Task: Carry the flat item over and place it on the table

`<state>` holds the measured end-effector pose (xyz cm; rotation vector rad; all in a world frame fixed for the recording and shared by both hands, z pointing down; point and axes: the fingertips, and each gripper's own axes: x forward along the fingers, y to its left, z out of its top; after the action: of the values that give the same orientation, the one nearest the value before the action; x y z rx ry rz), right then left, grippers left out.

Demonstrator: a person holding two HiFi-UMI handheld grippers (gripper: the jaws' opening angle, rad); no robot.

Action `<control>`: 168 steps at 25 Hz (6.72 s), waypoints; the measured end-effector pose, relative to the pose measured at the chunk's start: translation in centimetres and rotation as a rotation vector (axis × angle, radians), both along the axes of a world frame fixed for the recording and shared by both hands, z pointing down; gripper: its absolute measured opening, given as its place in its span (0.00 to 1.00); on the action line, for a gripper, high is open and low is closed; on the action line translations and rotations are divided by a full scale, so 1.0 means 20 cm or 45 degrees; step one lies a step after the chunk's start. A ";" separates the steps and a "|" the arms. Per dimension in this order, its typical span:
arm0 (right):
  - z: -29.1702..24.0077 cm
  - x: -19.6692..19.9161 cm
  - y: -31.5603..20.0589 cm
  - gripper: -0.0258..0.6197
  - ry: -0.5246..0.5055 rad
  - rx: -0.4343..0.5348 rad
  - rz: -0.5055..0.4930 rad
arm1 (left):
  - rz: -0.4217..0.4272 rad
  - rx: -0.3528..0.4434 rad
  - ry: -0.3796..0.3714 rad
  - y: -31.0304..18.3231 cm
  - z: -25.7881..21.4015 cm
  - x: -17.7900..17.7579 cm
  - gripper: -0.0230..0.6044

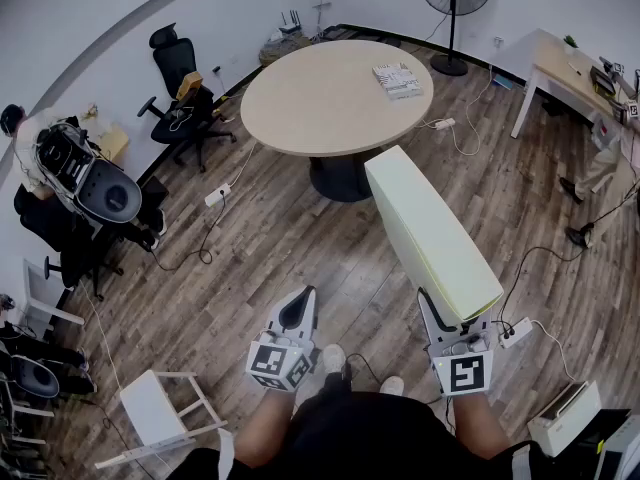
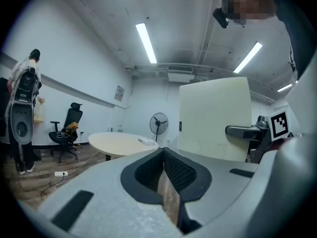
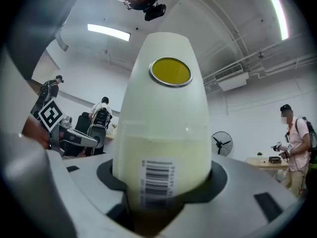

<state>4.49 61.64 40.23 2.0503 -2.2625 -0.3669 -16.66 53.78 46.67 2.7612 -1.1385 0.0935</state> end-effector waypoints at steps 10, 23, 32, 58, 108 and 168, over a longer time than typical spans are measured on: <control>0.06 0.00 -0.06 0.46 -0.045 -0.106 0.067 | 0.020 -0.069 0.098 -0.09 -0.04 -0.02 0.05; -0.03 -0.15 -0.41 0.48 -0.161 -0.026 0.028 | 0.029 0.038 0.061 -0.43 -0.14 -0.22 0.05; 0.00 -0.40 -0.65 0.48 -0.118 -0.029 0.080 | 0.080 0.030 0.051 -0.66 -0.12 -0.47 0.05; 0.05 0.00 -1.51 0.48 -0.157 -0.089 0.114 | 0.061 -0.095 0.054 -1.47 0.02 -0.11 0.05; -0.03 0.57 -3.58 0.49 -0.396 -0.109 -0.047 | -0.109 -0.073 -0.016 -3.51 0.04 0.25 0.05; 1.46 0.41 -4.29 0.49 -1.573 -1.601 -0.777 | -0.336 -0.172 -0.184 -3.87 0.30 0.41 0.05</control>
<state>12.68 -24.11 69.38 0.8046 -2.2441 2.1723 -8.45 -23.68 52.57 2.4966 -1.4633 0.3304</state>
